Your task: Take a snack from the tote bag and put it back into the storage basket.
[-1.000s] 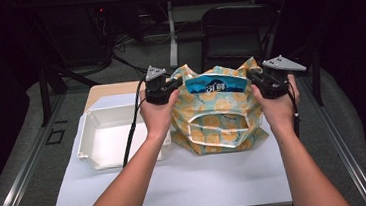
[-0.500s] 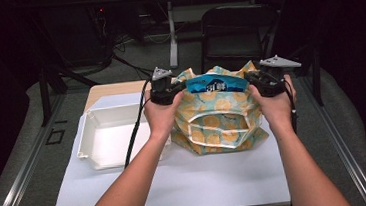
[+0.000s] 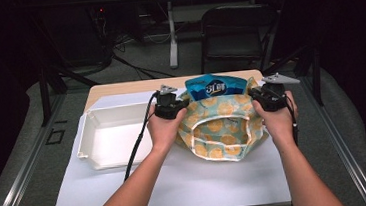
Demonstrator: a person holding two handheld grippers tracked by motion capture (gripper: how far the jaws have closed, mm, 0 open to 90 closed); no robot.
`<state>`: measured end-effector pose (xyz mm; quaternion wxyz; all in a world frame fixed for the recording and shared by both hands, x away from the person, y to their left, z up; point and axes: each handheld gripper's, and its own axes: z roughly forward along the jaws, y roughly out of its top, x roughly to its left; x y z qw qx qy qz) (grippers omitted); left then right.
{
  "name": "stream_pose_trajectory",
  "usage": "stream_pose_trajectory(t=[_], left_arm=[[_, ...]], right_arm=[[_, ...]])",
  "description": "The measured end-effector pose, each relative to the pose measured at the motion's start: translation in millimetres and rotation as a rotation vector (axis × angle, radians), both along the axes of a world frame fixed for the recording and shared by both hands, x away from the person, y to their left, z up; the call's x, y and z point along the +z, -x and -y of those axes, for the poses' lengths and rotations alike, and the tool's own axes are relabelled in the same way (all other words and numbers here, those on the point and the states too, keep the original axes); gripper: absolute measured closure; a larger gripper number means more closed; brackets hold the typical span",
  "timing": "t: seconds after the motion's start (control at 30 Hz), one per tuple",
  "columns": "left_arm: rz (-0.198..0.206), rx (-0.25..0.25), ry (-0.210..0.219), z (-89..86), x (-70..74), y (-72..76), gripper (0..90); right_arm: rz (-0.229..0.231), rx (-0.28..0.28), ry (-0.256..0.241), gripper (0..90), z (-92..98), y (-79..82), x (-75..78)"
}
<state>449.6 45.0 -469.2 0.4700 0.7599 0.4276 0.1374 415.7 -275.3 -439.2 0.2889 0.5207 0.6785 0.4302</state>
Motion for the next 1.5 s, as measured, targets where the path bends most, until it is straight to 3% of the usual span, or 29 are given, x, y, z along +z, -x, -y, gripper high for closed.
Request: stream_pose_trajectory(t=[0.17,0.33,0.37,0.4,0.43,0.5,0.63,0.83,1.03,1.13,1.2,1.27,1.4,1.5], left_arm=[[-0.027,-0.010,-0.010,1.0,-10.7,4.4,71.2],[-0.053,0.007,0.014,-2.3,-14.7,7.6,59.9],[-0.058,0.006,0.021,-3.7,-14.3,8.6,54.3],[-0.058,0.006,0.038,-5.2,-13.6,9.7,54.3],[-0.056,0.005,0.048,-7.5,-12.2,11.3,48.4],[-0.034,0.007,0.059,-12.6,-7.9,16.6,46.8],[0.016,0.000,0.077,-23.2,0.3,27.3,44.2],[0.047,-0.016,0.155,-36.8,9.1,48.1,42.7],[0.089,-0.042,0.162,-34.8,7.0,75.8,38.9],[0.091,-0.059,0.157,-29.6,4.5,84.6,35.7],[0.091,-0.069,0.136,-23.4,1.4,91.0,31.0],[0.093,-0.075,0.110,-17.6,-1.9,95.0,24.4],[0.078,-0.084,0.087,-7.7,-9.5,97.5,18.0],[0.077,-0.087,0.070,-1.9,-13.0,98.0,16.7]], right_arm=[[-0.026,0.005,-0.019,84.7,5.2,4.8,-17.3],[-0.042,0.023,-0.005,83.9,2.6,11.1,-30.6],[-0.053,0.005,0.007,80.8,3.9,12.5,-35.6],[-0.053,0.005,0.007,80.8,3.9,12.5,-35.6],[-0.045,-0.012,-0.012,78.0,8.3,15.3,-36.4],[-0.030,-0.024,-0.020,69.8,10.4,17.8,-34.3],[0.045,-0.017,-0.046,59.0,18.4,35.1,-14.2],[0.118,0.026,-0.121,42.2,23.8,65.6,7.7],[0.124,0.091,-0.125,27.8,13.6,96.0,2.1],[0.115,0.103,-0.103,26.8,7.7,103.6,-5.2],[0.109,0.104,-0.093,27.9,4.1,105.3,-12.0],[0.109,0.098,-0.081,35.1,1.6,106.0,-17.4],[0.103,0.096,-0.073,68.8,-1.0,111.1,-28.0],[0.097,0.090,-0.064,87.2,-1.2,114.7,-37.3]])
